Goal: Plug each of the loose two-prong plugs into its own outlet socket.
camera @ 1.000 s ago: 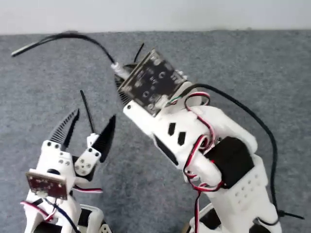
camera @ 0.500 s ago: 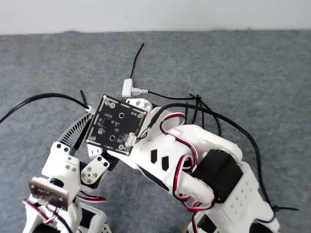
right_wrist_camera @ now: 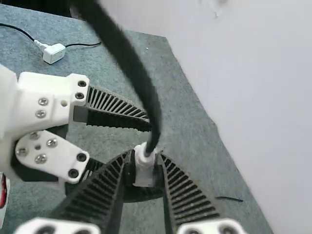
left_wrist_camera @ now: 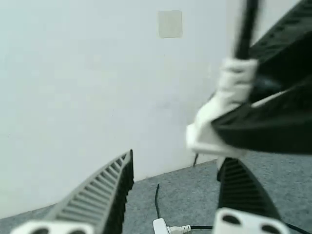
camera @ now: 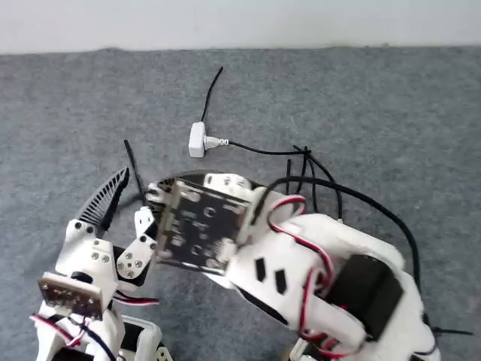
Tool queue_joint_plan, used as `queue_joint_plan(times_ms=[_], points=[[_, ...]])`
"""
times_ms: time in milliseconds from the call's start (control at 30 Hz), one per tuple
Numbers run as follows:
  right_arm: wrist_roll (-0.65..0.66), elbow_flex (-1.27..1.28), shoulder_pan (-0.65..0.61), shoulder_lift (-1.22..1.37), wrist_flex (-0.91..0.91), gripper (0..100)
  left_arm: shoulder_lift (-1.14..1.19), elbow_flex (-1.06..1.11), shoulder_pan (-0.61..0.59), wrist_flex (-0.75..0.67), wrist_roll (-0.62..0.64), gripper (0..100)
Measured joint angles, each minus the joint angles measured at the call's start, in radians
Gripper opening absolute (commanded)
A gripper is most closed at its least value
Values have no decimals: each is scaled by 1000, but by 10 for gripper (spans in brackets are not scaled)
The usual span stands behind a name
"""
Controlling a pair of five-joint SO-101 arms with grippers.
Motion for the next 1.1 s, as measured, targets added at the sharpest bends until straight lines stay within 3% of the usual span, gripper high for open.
queue_joint_plan(times_ms=[600,767,1100], points=[[2,-2,0,-60,110,9,0,31,-8,0,-3,273],[2,28,0,-61,110,9,0,135,-9,0,-110,273],[2,138,140,3,-18,9,0,261,-265,-132,-181,273]])
